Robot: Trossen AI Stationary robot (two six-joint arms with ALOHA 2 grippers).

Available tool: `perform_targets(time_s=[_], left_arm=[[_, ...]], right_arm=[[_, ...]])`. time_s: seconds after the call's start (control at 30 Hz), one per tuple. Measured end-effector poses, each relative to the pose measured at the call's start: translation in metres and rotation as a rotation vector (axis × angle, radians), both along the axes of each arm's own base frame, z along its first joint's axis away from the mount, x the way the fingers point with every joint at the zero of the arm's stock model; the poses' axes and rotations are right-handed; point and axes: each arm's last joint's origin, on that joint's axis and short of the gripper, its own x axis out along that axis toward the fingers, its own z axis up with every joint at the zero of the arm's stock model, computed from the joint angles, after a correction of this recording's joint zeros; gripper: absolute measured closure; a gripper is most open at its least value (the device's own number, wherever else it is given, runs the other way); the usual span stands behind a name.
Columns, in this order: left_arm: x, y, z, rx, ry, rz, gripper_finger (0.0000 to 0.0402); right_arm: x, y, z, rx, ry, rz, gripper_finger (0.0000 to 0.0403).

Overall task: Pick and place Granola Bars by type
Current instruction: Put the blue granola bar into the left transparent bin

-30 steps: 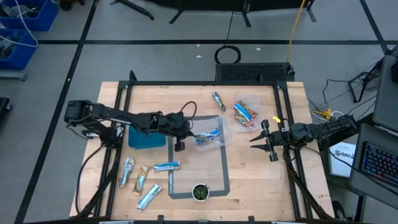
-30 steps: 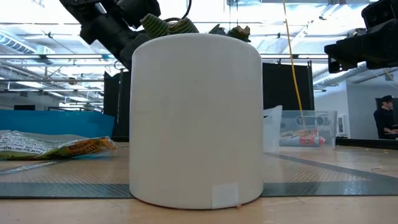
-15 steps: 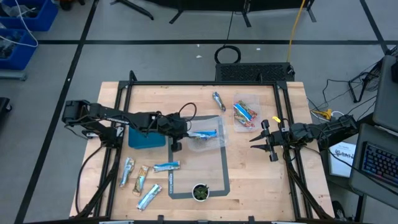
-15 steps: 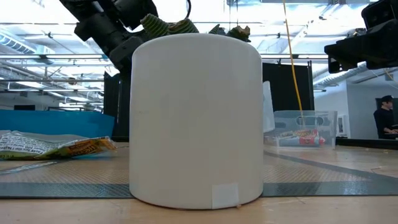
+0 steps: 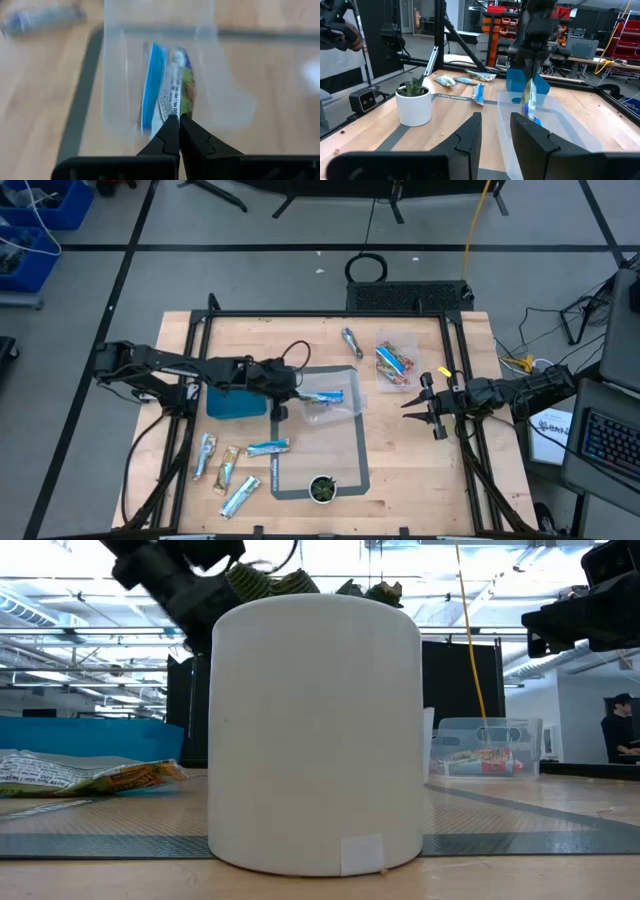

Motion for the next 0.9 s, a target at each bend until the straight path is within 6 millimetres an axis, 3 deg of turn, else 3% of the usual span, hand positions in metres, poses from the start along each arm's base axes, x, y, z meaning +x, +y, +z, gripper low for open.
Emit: perform_targets(time_s=[0.23,0.6,0.9], left_arm=[[0.005,-0.004,0.018,0.011,-0.069,-0.020,0.0398],[0.016,-0.004,0.021,0.002,-0.160,-0.059,0.0398],[0.032,-0.006,0.000,-0.015,-0.148,-0.113,0.0398]], right_arm=[[0.000,0.000,0.000,-0.001,0.005,0.000,0.0309],[0.001,0.000,-0.001,-0.002,0.008,0.000,0.0309],[0.001,0.000,-0.001,-0.002,0.009,0.000,0.0309]])
